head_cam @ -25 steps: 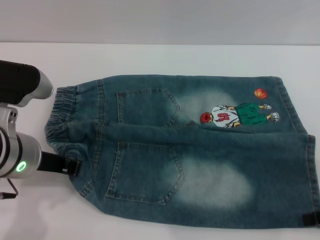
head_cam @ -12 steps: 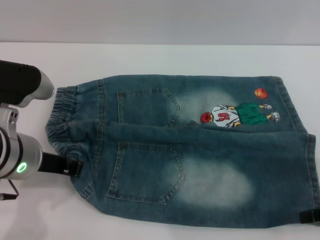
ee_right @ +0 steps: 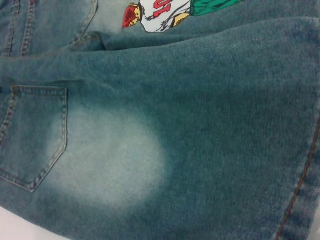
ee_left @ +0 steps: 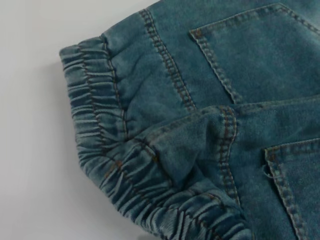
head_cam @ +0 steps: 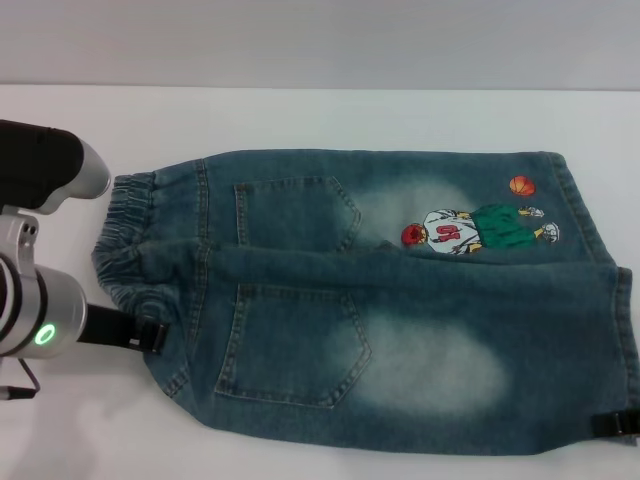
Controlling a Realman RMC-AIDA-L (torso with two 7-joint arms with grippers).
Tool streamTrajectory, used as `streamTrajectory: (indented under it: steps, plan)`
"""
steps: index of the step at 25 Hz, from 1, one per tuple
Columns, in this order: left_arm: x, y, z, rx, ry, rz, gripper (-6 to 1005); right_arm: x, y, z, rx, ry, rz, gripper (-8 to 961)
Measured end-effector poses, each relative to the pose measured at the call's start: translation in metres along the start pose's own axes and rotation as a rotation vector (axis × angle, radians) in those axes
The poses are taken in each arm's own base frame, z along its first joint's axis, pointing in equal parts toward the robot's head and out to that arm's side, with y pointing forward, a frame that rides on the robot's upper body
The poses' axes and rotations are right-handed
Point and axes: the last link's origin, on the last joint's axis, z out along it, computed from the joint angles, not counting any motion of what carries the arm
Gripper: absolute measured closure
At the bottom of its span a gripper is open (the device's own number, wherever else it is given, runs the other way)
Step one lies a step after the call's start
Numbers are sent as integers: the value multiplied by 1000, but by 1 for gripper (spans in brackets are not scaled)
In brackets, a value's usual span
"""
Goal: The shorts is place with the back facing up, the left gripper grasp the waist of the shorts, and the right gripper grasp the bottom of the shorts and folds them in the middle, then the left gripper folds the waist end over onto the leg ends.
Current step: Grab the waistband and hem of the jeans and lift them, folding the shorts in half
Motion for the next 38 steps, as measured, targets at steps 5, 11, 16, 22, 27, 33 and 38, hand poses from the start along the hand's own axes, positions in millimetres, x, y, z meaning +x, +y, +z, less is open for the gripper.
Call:
streamTrajectory:
  steps: [5, 11, 16, 22, 27, 33, 38]
  plan:
    - [1, 1, 0, -1, 0, 2, 808, -2, -2, 1, -3, -4, 10, 301]
    - [2, 2, 0, -7, 1, 3, 807, -7, -1, 3, -12, -7, -2, 301]
    - [3, 2, 1, -10, 0, 5, 807, -13, 1, 2, -14, -16, -12, 302]
    - [3, 2, 1, -9, 1, 3, 807, -14, 1, 3, -17, -19, -35, 302]
    - [3, 1, 1, -7, 1, 2, 807, -15, 2, 3, -17, -22, -78, 404]
    - [3, 1, 1, -7, 0, 3, 807, -16, 5, 3, -32, -31, -91, 665]
    - [3, 2, 1, -9, -2, 6, 807, -18, 6, -2, -72, -43, -51, 832]
